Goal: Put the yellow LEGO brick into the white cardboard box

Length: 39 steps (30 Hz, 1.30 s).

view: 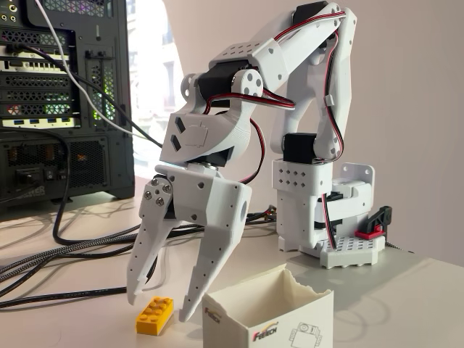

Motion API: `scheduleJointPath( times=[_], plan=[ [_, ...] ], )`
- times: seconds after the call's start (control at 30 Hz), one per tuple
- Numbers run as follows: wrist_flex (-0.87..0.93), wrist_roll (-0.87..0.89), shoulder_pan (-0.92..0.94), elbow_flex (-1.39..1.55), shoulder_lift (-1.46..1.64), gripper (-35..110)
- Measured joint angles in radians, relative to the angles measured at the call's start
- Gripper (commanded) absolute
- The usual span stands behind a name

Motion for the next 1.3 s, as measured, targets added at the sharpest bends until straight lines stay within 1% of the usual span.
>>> scheduleJointPath(
  times=[0.03,0.13,0.27,0.33,0.43,0.47,0.53,0.7,0.9,1.3],
  plan=[
    [0.0,0.0,0.002,-0.002,0.0,6],
    [0.0,-0.009,-0.005,-0.003,0.0,-4],
    [0.0,-0.014,0.011,-0.014,0.0,-3],
    [0.0,-0.028,0.014,-0.025,0.0,-9],
    [0.0,-0.038,0.025,-0.038,0.0,-9],
    [0.0,-0.044,0.029,-0.043,0.0,-7],
    [0.0,-0.058,0.028,-0.052,0.0,3],
    [0.003,-0.087,0.035,-0.067,-0.018,13],
    [0.012,-0.107,0.046,-0.081,-0.054,17],
    [0.046,-0.114,0.043,-0.083,-0.074,18]
  ],
)
